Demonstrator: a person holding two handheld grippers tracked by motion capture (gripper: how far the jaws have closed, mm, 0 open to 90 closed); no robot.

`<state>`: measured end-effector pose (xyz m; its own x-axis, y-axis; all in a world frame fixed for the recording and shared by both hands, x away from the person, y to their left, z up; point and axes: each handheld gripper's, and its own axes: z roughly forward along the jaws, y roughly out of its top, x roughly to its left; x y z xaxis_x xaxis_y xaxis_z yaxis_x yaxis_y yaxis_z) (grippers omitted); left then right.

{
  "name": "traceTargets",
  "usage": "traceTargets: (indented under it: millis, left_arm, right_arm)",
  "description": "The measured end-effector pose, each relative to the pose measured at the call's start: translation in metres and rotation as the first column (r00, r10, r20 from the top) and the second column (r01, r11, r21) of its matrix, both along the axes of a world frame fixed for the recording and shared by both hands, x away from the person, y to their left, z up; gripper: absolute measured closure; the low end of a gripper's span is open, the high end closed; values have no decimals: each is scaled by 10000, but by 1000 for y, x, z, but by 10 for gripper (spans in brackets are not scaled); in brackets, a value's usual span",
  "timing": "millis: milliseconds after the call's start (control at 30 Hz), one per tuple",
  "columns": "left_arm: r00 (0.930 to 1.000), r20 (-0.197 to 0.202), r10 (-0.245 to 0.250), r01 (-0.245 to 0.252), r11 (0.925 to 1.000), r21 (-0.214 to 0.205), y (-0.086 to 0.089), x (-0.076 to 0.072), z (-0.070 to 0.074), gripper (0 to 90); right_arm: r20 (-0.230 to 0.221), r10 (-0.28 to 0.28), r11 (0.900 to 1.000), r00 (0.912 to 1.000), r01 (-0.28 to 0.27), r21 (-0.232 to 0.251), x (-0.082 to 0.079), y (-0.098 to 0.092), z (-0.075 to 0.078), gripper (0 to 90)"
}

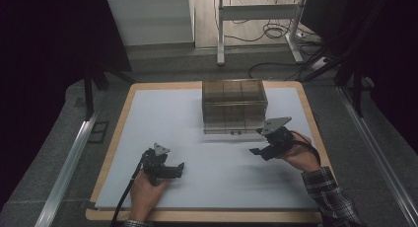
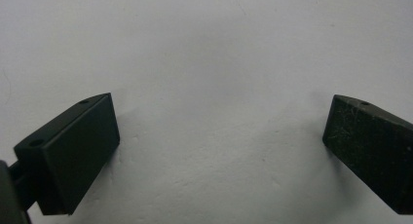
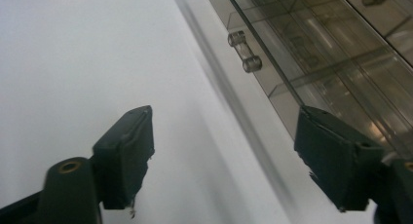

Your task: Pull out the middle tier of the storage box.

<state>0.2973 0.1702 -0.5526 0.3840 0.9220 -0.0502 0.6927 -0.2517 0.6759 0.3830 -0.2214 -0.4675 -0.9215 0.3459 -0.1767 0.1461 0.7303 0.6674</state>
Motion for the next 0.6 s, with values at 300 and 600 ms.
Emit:
traceTargets:
  millis: [300,600]
  left_arm:
    - [9999,32,95,-95,9999,-80,-1,0,0,0]
    - [10000,12,55,-55,10000,-35,-1,0,0,0]
  right_arm:
    - [-119,-720,9955,9973,726,611,-15,-11,-5,144]
    - [-293,-1390,9859,9899,1411,904,-33,-21,-11,93]
